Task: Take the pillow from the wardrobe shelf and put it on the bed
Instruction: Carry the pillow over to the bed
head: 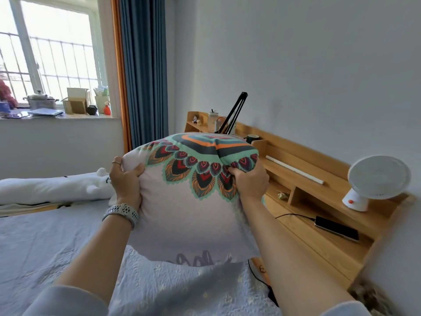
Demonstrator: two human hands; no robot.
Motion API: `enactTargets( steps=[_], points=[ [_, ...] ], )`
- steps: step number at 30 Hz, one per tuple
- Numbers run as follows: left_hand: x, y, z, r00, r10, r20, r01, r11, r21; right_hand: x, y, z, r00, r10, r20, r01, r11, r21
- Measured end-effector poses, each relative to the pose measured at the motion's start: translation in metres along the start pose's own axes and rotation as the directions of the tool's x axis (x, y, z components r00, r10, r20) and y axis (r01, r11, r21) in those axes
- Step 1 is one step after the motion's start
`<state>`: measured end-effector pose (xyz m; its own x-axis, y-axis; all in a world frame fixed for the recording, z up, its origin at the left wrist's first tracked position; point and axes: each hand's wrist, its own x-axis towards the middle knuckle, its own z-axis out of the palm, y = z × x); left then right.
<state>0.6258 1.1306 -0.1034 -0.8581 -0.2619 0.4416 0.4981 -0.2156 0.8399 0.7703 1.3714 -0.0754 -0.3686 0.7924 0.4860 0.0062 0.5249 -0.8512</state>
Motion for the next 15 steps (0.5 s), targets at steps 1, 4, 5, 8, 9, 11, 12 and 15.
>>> enactTargets(
  steps=[1,4,5,8,9,11,12,15],
  points=[
    [0.005,-0.004,0.002,1.0,0.0,-0.008,0.001,1.0,0.011,0.004,0.002,0.007,1.0,0.004,0.01,-0.004,1.0,0.004],
    [0.017,-0.016,0.003,0.999,-0.023,-0.035,0.025,0.999,0.047,0.018,0.009,0.031,0.999,-0.015,0.043,0.015,1.0,0.021],
    [0.02,-0.022,0.004,0.999,-0.028,-0.043,0.03,0.998,0.056,0.022,0.012,0.039,0.998,-0.022,0.059,0.021,1.0,0.024],
    [0.026,-0.034,0.008,0.995,0.001,-0.096,0.007,0.996,0.091,0.038,0.023,0.062,0.993,-0.027,0.111,0.024,0.999,0.03],
    [0.029,-0.037,0.011,0.994,0.006,-0.11,0.005,0.995,0.097,0.044,0.027,0.07,0.99,-0.026,0.136,0.021,0.999,0.038],
    [0.035,-0.049,0.019,0.991,-0.009,-0.136,0.025,0.993,0.118,0.059,0.038,0.086,0.984,-0.023,0.178,0.012,0.998,0.063],
    [0.037,-0.056,0.024,0.988,-0.023,-0.15,0.043,0.991,0.129,0.068,0.044,0.095,0.981,-0.026,0.194,0.012,0.997,0.073],
    [0.04,-0.08,0.048,0.982,-0.029,-0.187,0.055,0.99,0.132,0.105,0.07,0.121,0.97,-0.059,0.234,0.037,0.994,0.101]
  ],
)
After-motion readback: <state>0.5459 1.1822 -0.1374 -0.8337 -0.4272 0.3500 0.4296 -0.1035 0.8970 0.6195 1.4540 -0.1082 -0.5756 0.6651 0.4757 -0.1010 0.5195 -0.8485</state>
